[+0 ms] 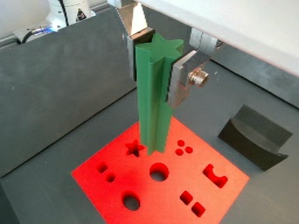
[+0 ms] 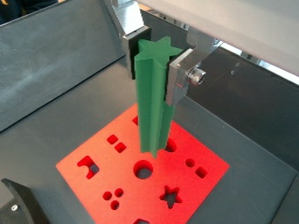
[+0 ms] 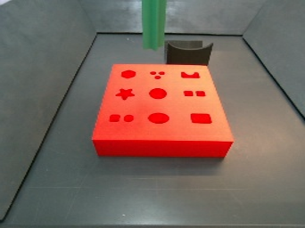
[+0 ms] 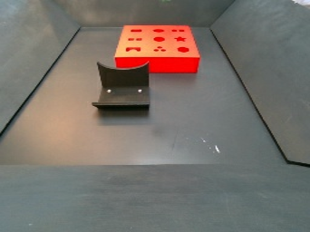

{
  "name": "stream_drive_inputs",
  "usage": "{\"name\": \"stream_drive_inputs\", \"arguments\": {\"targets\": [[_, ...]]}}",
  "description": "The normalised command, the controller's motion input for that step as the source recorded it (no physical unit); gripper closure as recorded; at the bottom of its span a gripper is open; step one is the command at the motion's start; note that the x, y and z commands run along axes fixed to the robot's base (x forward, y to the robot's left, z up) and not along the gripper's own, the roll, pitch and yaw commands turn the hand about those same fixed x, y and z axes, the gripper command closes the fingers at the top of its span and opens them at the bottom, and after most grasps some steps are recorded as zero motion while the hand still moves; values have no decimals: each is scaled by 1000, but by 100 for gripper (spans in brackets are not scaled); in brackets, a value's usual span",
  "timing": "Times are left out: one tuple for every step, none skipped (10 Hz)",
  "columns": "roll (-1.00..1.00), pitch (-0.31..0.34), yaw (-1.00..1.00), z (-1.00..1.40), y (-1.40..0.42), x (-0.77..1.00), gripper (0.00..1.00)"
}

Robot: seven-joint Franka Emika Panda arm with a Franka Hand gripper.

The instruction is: Insert the star object.

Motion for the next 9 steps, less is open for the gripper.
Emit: {"name": "stream_drive_inputs", "arguments": {"targets": [[0, 20, -89, -129, 0, 174, 100], [-189, 0, -737, -554, 94, 0, 100], [-163, -34, -886, -531, 0, 0, 100], [-174, -163, -909, -354, -40, -49, 100], [-214, -177, -760, -174, 0, -91, 100], [-237, -251, -617, -143, 46, -274, 100], [-113, -204, -471, -149, 231, -571, 100], [156, -3, -340, -306, 120, -197, 100], [137, -40, -334, -523, 140, -106, 100]]}}
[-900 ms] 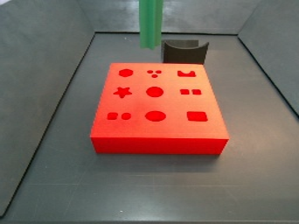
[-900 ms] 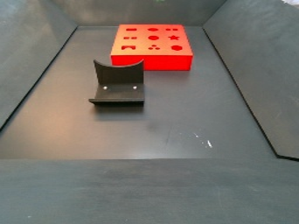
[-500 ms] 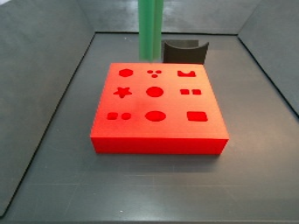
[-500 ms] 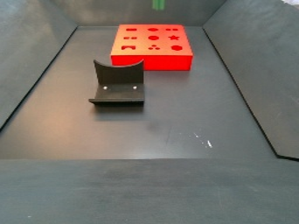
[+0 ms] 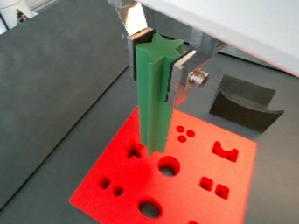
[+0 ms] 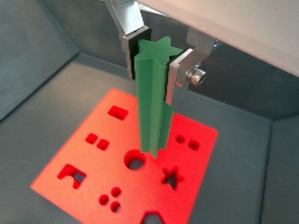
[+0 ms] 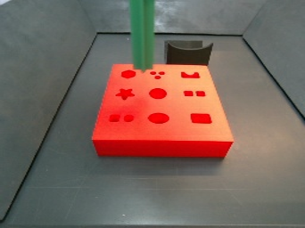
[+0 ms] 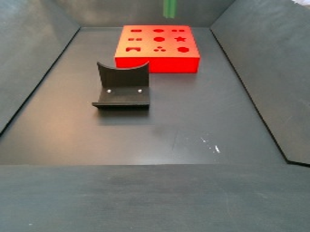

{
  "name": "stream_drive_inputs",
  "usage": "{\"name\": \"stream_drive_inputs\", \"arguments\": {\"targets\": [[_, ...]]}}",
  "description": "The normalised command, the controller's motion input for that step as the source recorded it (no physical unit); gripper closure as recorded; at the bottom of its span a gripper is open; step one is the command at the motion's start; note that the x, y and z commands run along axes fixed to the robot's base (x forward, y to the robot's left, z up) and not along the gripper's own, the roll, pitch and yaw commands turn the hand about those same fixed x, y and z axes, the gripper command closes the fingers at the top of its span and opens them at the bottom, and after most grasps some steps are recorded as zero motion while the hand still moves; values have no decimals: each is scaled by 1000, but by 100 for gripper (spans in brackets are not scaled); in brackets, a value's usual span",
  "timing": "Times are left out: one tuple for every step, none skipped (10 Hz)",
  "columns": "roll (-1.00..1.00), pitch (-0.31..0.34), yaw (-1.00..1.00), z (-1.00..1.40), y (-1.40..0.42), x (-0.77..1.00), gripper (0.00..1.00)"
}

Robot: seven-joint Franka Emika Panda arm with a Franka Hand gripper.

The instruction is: Insert the star object.

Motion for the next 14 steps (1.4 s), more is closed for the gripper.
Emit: {"name": "stream_drive_inputs", "arguments": {"targets": [[39, -134, -211, -689, 183, -246, 100], [203, 0, 0, -117, 0, -40, 100], [117, 10, 177, -54, -6, 23, 100], [80, 0, 51, -226, 0, 0, 100], [0, -21, 0, -320, 0, -146, 100], [0, -57, -29, -251, 0, -454, 100], [21, -4, -31, -189, 0, -291, 100], [56, 0, -49, -160, -83, -211, 100], [0, 0, -31, -103, -120, -143, 100], [0, 0, 0, -149, -71, 0, 100], [30, 0, 31, -269, -6, 9, 100], [21, 0, 20, -234, -3, 17, 100], [17, 0, 57, -254, 0, 69, 100], [0, 0, 54, -223, 0, 123, 100]]}}
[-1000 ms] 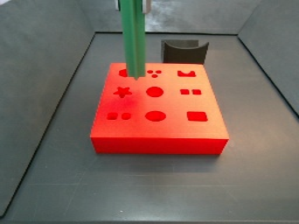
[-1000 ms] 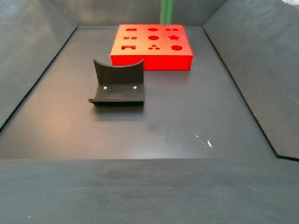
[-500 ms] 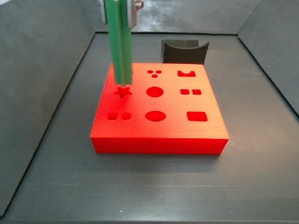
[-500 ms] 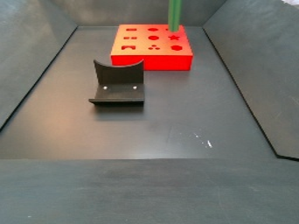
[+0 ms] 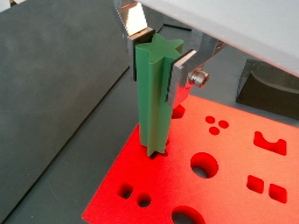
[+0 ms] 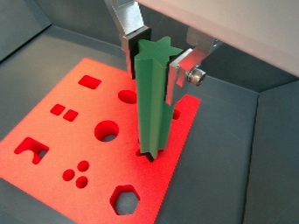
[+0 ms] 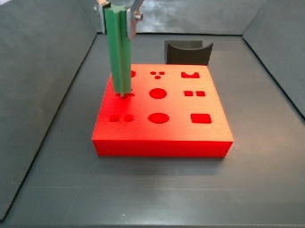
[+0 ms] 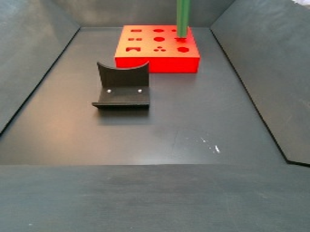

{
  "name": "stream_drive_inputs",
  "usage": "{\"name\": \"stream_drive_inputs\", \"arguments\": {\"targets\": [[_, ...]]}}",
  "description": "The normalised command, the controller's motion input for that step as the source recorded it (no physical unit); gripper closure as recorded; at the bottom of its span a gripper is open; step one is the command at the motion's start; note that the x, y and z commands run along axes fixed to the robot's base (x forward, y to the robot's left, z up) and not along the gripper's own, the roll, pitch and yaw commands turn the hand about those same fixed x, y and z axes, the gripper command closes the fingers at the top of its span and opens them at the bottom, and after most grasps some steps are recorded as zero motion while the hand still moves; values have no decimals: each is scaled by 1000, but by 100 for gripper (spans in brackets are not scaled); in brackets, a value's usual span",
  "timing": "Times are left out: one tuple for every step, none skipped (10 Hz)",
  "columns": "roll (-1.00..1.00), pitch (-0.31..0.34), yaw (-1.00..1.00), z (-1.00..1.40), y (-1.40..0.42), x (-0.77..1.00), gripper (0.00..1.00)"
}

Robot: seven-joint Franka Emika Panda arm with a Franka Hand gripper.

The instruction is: Insert the star object.

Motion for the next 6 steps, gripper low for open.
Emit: {"name": "stream_drive_inputs", "arguments": {"targets": [[6, 0, 17, -260, 0, 9, 100], [0, 0, 0, -183, 0, 0, 100], [0, 33, 31, -77, 20, 123, 100], [0, 66, 77, -57, 74, 243, 100], [0, 81, 134, -71, 34, 329, 100], [0, 104, 157, -46, 20, 346, 100]]}}
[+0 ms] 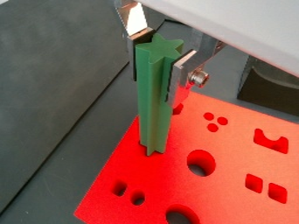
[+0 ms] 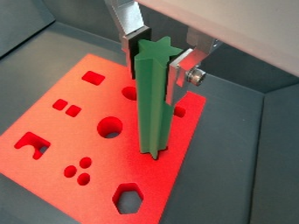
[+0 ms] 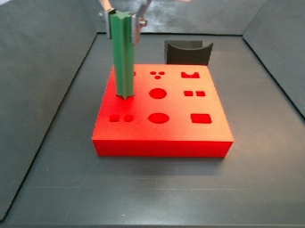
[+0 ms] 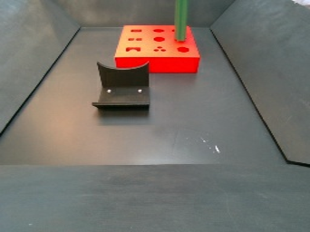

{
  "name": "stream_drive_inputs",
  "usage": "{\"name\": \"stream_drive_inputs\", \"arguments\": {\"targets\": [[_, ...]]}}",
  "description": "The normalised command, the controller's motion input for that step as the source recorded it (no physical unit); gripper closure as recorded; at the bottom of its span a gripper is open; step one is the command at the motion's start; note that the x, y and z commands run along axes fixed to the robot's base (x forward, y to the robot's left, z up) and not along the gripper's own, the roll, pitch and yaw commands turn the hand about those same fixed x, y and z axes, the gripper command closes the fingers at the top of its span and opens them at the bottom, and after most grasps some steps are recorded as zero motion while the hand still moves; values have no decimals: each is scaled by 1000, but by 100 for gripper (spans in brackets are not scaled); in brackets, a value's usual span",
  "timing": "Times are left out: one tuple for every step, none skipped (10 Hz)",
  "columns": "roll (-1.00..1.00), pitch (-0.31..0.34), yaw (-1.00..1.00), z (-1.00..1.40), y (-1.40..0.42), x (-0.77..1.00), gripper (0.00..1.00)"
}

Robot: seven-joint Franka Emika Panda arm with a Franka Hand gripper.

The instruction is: Insert the star object.

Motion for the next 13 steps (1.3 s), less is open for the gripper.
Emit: {"name": "stream_drive_inputs", "arguments": {"targets": [[0, 31, 6, -177, 0, 11, 100], [0, 0, 0, -74, -29, 0, 100], [0, 13, 0, -37, -31, 0, 100], [16, 23, 0, 0, 0, 0, 100], [0, 4, 0, -31, 0, 69, 100], [-71, -80, -260, -966, 0, -51, 100], [-47, -66, -229, -1000, 0, -14, 100], [-26, -51, -309, -1000, 0, -106, 100], [-31, -54, -274, -1000, 0, -60, 100], [0, -34, -237, -1000, 0, 0, 100], [24, 0, -280, -971, -40, 14, 100], [0, 0, -246, -1000, -23, 60, 100], [-3, -26, -257, -1000, -66, 160, 100]]}}
